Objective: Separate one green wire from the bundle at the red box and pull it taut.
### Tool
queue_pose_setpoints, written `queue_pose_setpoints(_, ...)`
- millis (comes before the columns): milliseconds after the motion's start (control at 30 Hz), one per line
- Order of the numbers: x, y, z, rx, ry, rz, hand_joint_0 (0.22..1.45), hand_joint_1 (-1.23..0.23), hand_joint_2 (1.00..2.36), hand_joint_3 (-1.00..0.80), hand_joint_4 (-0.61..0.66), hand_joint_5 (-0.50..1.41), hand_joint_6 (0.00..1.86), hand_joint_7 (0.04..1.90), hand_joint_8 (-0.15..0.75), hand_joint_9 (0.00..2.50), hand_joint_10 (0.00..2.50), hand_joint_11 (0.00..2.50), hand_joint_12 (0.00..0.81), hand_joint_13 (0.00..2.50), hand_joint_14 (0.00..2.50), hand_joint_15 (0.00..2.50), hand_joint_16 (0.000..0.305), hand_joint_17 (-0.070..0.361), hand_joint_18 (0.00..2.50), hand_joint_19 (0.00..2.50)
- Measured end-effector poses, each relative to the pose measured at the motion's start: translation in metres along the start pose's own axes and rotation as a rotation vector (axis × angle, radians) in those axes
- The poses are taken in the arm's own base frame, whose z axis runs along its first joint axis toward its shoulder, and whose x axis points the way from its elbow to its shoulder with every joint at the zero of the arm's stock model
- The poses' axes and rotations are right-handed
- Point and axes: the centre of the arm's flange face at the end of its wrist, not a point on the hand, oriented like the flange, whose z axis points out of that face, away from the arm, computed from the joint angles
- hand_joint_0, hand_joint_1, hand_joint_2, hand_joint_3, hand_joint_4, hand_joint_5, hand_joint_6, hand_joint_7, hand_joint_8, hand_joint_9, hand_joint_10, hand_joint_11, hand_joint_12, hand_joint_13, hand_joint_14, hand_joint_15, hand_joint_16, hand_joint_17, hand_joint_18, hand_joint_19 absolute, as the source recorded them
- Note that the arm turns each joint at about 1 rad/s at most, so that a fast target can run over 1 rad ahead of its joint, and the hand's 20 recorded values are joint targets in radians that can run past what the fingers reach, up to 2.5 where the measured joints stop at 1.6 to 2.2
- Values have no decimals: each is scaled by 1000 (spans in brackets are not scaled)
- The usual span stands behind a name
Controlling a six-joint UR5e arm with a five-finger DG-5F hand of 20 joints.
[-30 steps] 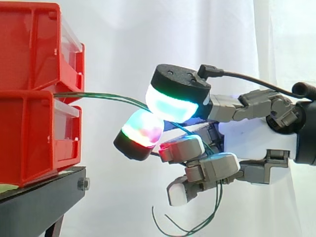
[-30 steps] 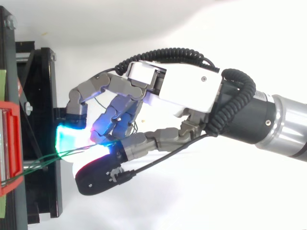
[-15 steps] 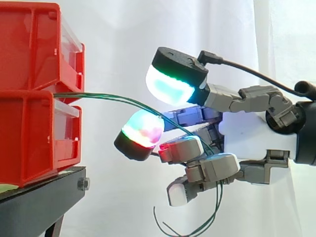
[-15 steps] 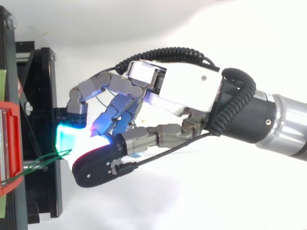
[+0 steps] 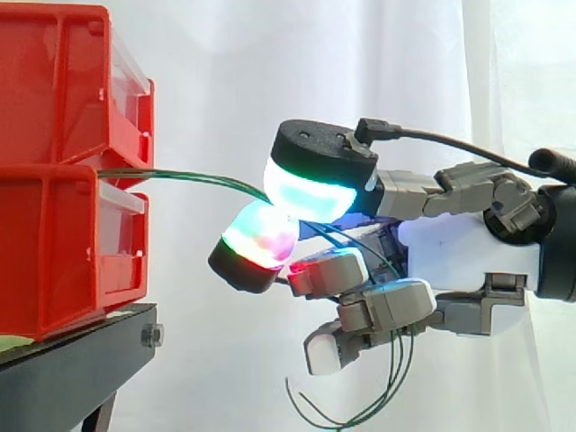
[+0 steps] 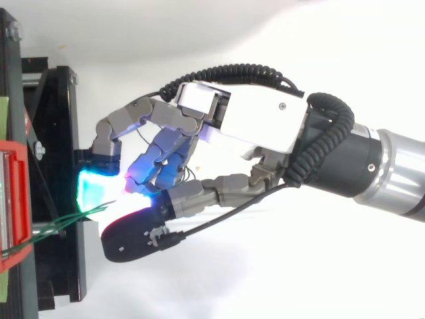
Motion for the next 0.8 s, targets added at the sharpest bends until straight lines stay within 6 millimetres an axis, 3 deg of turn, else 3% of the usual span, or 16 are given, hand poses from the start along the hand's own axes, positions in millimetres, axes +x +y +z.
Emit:
queue_pose_setpoints(167,0,0,0,0,1,0,670,-823,1000,-500,168,-234,876,957,285,1082,24,1643,316,1437,10,1560,54,122,873,498)
queue_pose_setpoints(333,0,0,0,0,2,0,550,-656,1000,-500,184,-231,875,942,300,1096,86,1586,331,1461,7,1551,56,126,890,522)
queue_pose_setpoints(500,0,0,0,-1,2,1,591,-509,1000,-500,173,-228,869,966,289,1121,34,1614,320,1460,6,1569,55,124,878,537)
queue_pose_setpoints(667,0,0,0,-1,2,1,624,-625,1014,-303,167,-230,868,1000,285,1105,4,1634,312,1440,7,1549,56,126,864,551)
queue_pose_setpoints(800,0,0,0,-1,3,1,632,-667,1015,-281,164,-231,870,999,280,1088,0,1627,315,1437,6,1533,56,126,863,543)
